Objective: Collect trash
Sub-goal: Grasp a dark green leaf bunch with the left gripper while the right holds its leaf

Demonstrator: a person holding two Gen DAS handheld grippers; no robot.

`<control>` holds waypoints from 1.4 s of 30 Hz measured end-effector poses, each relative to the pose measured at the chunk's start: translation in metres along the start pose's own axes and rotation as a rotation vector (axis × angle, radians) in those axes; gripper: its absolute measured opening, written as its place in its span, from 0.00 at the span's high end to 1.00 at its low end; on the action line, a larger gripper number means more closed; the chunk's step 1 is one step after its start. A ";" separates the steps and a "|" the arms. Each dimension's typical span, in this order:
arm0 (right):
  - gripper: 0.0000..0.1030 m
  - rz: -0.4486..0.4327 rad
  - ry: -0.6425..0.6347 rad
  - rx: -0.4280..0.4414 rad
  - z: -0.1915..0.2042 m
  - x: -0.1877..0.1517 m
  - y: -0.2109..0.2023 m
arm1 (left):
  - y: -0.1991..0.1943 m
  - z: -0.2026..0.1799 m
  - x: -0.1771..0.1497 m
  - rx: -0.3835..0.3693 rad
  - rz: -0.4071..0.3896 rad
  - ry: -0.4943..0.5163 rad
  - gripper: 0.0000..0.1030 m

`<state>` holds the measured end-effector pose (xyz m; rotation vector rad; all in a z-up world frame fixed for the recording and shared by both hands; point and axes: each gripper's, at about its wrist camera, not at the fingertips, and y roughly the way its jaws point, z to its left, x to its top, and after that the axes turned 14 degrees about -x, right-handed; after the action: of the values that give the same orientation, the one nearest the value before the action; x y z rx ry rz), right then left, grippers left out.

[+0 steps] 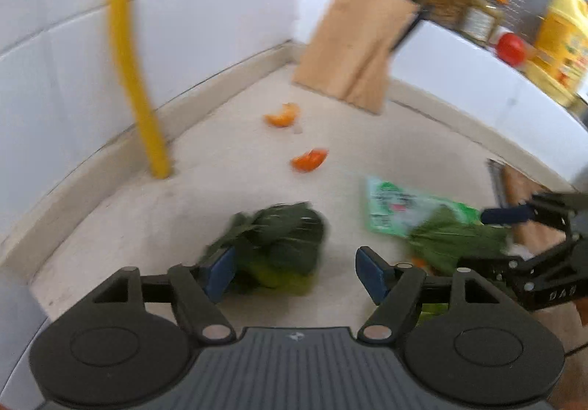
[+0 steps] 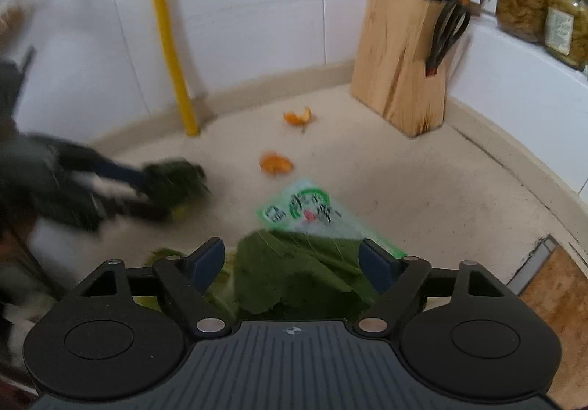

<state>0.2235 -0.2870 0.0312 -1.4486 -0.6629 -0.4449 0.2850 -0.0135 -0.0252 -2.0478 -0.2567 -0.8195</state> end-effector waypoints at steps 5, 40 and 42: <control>0.39 0.091 -0.047 -0.027 0.013 -0.008 0.034 | 0.015 0.004 0.009 0.061 0.000 0.082 0.37; 0.93 -0.085 0.354 0.436 -0.021 0.049 -0.021 | -0.066 0.007 -0.008 0.038 -0.173 -0.197 0.60; 0.93 -0.101 0.327 0.432 -0.012 0.053 -0.028 | -0.077 0.009 -0.014 0.044 -0.197 -0.195 0.60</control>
<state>0.2468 -0.2950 0.0871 -0.9111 -0.5288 -0.5638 0.2429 0.0401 0.0136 -2.0854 -0.5882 -0.7243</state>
